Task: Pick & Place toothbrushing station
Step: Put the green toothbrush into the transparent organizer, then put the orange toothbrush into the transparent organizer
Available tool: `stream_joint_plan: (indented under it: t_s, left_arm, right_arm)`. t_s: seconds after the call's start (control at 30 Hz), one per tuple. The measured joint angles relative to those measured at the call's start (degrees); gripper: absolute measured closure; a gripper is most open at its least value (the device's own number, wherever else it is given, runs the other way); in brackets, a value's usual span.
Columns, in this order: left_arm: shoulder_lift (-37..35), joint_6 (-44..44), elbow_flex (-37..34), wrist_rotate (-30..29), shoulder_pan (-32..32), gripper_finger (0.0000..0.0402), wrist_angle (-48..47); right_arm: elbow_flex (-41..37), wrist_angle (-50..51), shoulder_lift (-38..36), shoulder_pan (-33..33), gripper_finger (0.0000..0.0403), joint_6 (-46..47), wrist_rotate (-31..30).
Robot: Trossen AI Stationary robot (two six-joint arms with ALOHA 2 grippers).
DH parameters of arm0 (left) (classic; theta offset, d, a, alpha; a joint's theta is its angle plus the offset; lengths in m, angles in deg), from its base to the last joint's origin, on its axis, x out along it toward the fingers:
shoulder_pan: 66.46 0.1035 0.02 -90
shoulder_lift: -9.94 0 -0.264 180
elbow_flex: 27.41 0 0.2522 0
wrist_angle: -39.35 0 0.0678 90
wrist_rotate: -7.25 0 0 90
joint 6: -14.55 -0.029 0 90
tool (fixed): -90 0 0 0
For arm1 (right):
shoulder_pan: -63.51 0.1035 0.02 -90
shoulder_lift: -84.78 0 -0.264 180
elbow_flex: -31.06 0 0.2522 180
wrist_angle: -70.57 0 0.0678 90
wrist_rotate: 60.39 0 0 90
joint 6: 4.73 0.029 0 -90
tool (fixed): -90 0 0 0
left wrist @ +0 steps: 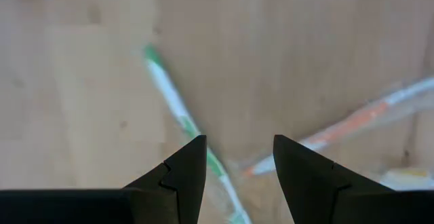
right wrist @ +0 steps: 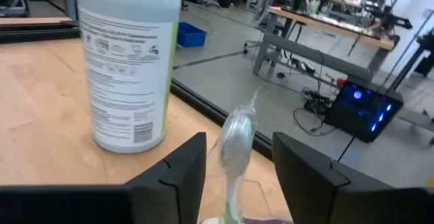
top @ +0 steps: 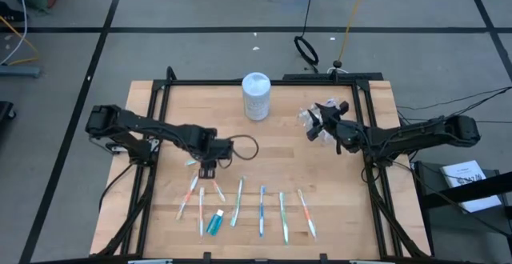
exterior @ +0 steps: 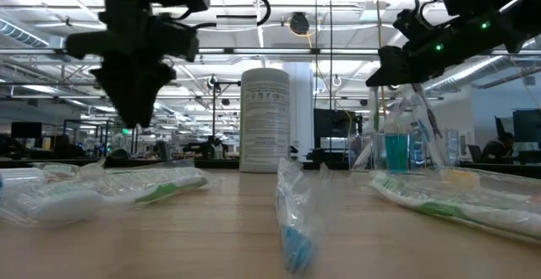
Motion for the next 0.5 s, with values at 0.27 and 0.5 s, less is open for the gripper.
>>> stream_joint_plan:
  t_s: [0.27, 0.5]
  left_arm:
    - [0.0, -1.23, -5.85, 1.13, -6.58, 0.0224, 10.25]
    - [0.0, -10.17, -8.35, 6.57, -11.58, 0.0224, 16.44]
  right_arm:
    - [0.0, -11.74, -0.01, 5.68, 0.0222, -7.07, -0.02]
    - [0.0, -13.14, -0.02, 9.27, 0.0226, -8.26, -0.02]
